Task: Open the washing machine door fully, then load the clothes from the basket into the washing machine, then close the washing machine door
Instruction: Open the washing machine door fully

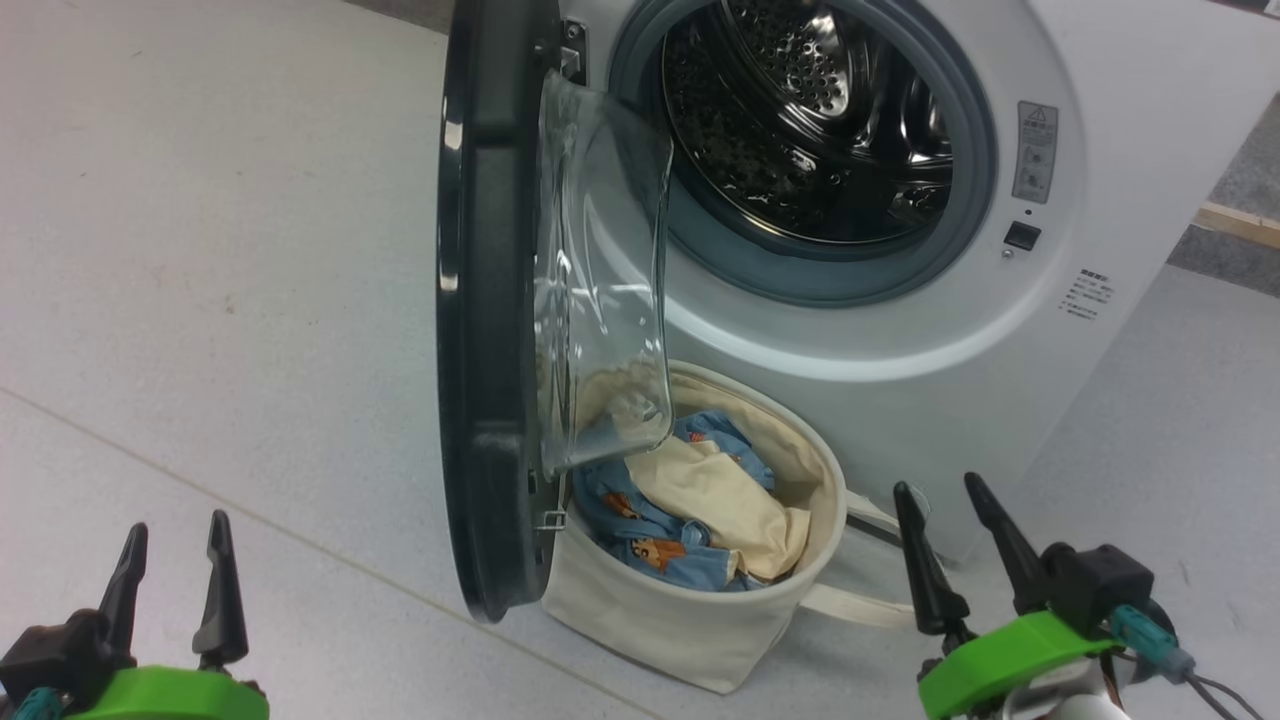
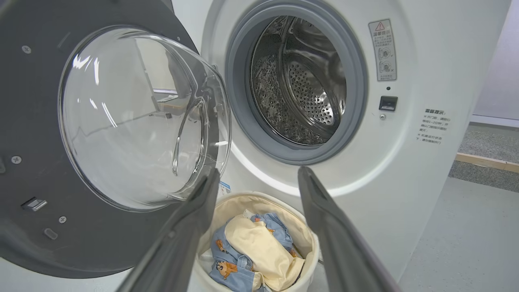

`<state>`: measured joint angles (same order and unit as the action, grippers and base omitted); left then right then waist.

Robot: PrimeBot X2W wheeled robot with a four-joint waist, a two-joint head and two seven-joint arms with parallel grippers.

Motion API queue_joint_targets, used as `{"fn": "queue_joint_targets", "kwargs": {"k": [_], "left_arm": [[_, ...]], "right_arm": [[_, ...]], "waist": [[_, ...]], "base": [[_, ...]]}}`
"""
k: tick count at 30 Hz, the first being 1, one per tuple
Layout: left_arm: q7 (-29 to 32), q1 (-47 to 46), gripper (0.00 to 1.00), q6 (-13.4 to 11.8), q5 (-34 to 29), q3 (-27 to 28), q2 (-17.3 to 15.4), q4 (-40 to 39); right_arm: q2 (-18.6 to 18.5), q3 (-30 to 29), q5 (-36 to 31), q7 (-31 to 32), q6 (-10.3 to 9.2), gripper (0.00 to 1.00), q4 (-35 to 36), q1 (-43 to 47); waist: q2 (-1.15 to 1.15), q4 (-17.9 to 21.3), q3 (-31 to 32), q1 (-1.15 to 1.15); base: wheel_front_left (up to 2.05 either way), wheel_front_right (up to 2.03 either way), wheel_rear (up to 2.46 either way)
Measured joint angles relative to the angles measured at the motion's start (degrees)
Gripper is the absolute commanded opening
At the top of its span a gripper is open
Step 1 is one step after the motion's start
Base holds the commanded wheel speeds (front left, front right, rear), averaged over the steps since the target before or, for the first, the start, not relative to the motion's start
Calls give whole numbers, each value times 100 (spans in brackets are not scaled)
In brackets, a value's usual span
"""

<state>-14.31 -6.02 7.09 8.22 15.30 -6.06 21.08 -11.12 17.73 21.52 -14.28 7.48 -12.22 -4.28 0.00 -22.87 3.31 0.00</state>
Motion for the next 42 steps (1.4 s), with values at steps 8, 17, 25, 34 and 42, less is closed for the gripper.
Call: {"fn": "queue_joint_targets", "kwargs": {"k": [8,17,25,34,42], "left_arm": [[0,0,100,0,0,11,2,68],[0,-35,0,4,3,-192,71,-502],[-43,-588,0,5,62,-1172,299,-2457],[-43,-621,0,-5,54,-2356,342,-3008],[-57,-335,0,-336,142,-2693,334,-1885]], "right_arm": [[-1,54,5,0,0,100,-44,-4],[0,43,27,0,0,100,-33,-20],[2,48,27,0,0,100,-15,-25],[-4,53,27,0,0,100,11,-92],[-33,35,34,0,0,100,25,-135]], "waist": [[0,22,9,0],[0,106,29,0],[0,318,55,0],[0,711,9,0],[0,1120,-123,0]], "base": [[0,0,0],[0,0,0],[0,0,0],[0,0,0],[0,0,0]]}}
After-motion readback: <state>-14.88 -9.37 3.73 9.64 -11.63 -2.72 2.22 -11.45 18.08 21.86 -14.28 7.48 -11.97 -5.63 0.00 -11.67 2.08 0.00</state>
